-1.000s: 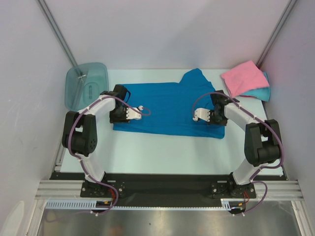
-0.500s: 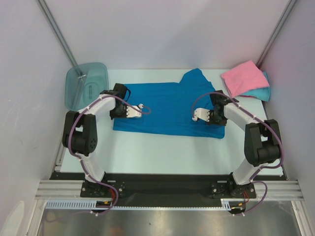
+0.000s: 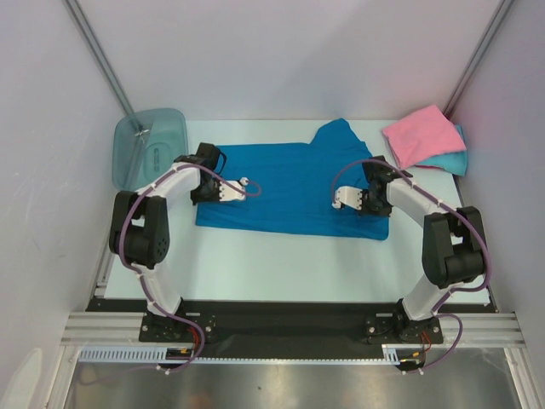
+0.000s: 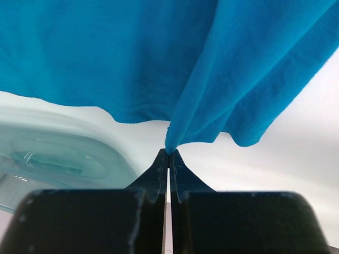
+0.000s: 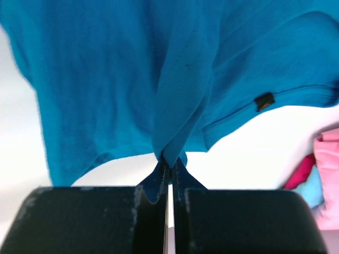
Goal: Fold and stack the t-shirts
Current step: Fold the tshirt
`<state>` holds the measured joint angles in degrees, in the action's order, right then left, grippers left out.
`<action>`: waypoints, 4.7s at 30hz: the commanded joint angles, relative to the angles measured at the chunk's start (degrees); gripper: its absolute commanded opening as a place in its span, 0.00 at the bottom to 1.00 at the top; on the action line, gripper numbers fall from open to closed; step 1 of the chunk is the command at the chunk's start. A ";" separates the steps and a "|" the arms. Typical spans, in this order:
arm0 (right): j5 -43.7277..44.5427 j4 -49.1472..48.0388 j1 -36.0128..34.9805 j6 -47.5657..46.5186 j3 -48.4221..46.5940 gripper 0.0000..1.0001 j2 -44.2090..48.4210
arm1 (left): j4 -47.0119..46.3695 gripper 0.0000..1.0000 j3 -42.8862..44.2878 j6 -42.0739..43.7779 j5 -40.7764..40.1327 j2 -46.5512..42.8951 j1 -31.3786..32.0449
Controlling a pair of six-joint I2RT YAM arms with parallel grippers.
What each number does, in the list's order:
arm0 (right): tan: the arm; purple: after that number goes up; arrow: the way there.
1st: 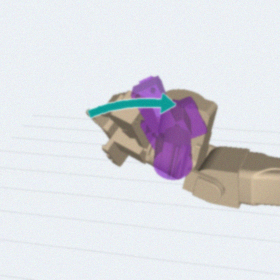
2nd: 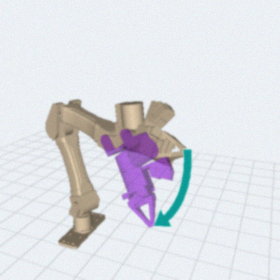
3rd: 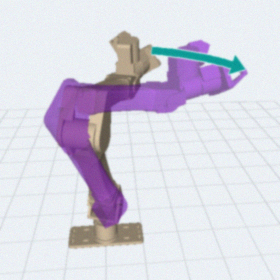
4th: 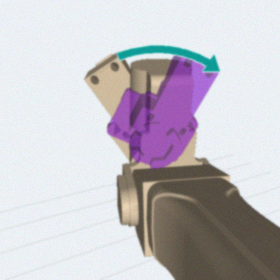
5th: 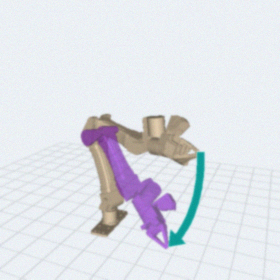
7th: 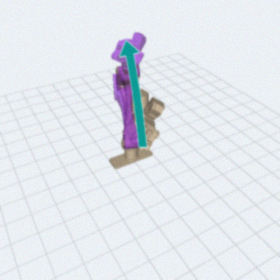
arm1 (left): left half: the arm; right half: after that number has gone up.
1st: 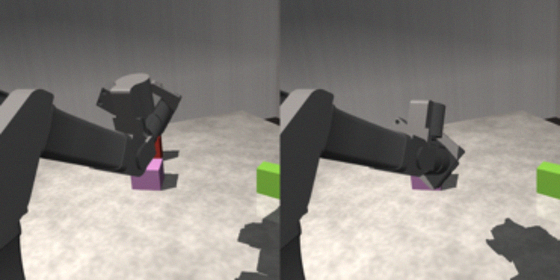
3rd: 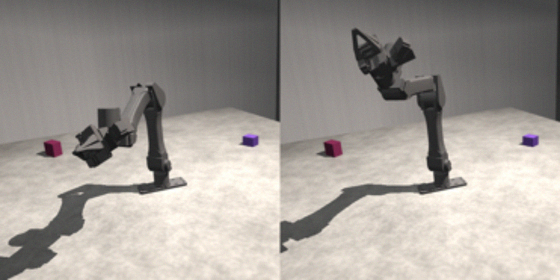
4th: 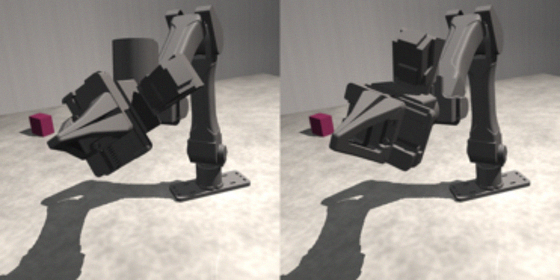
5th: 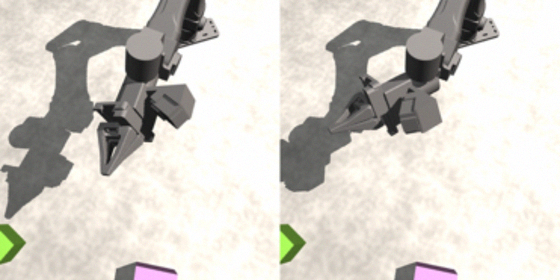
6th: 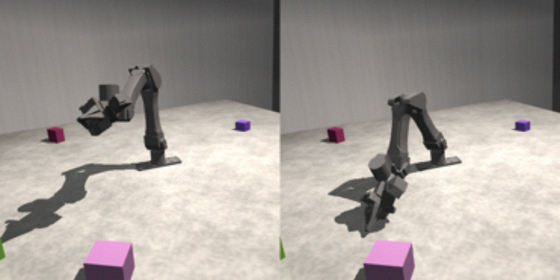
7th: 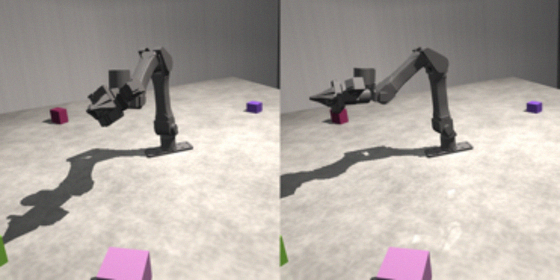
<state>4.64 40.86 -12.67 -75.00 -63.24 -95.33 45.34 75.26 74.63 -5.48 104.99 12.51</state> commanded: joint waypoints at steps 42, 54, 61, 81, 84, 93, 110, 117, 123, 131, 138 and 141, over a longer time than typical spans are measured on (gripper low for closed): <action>10.12 -28.90 3.70 -2.69 1.98 0.00 -5.39 | -10.36 0.00 2.17 -5.46 -6.21 6.02 -3.02; 10.65 -30.84 3.79 -2.96 2.51 0.00 -5.57 | -11.24 0.00 2.43 -5.55 -7.00 6.89 -3.02; 11.00 -32.07 3.70 -2.87 3.04 0.00 -5.83 | -13.08 0.00 2.52 -5.99 -7.79 6.81 -3.02; 12.58 -36.47 4.14 -3.66 4.27 0.00 -7.06 | -19.59 0.00 3.84 -6.43 -12.10 9.09 -3.11; 12.76 -37.08 4.23 -3.92 4.44 0.00 -7.15 | -20.03 0.00 4.01 -6.43 -12.54 9.36 -3.20; 13.46 -38.92 4.67 -4.45 4.62 0.00 -8.03 | -20.64 0.00 4.01 -6.43 -13.51 10.23 -3.11; 13.99 -42.53 5.28 -5.24 4.53 0.00 -9.61 | -21.26 0.00 4.19 -7.04 -14.48 11.38 -3.20; 14.16 -45.95 4.93 -5.51 4.27 0.00 -10.58 | -21.26 0.00 4.28 -7.39 -14.39 11.55 -3.11; 14.34 -48.77 4.05 -5.33 4.00 0.00 -11.19 | -21.26 0.00 4.19 -7.57 -14.39 11.64 -3.02; 14.43 -53.60 2.82 -5.33 3.22 0.00 -11.81 | -21.09 0.00 4.19 -7.57 -14.30 11.73 -2.93; 14.43 -54.22 1.77 -5.33 2.69 0.00 -12.51 | -21.08 0.00 4.19 -7.66 -14.12 11.82 -2.76; 14.34 -54.13 1.59 -5.15 2.77 0.00 -12.60 | -21.09 0.00 4.28 -7.66 -14.12 12.08 -2.67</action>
<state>17.28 -10.15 -11.00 -79.61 -58.72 -107.61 24.60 77.41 67.90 -17.45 116.84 10.46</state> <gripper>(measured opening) 0.017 0.008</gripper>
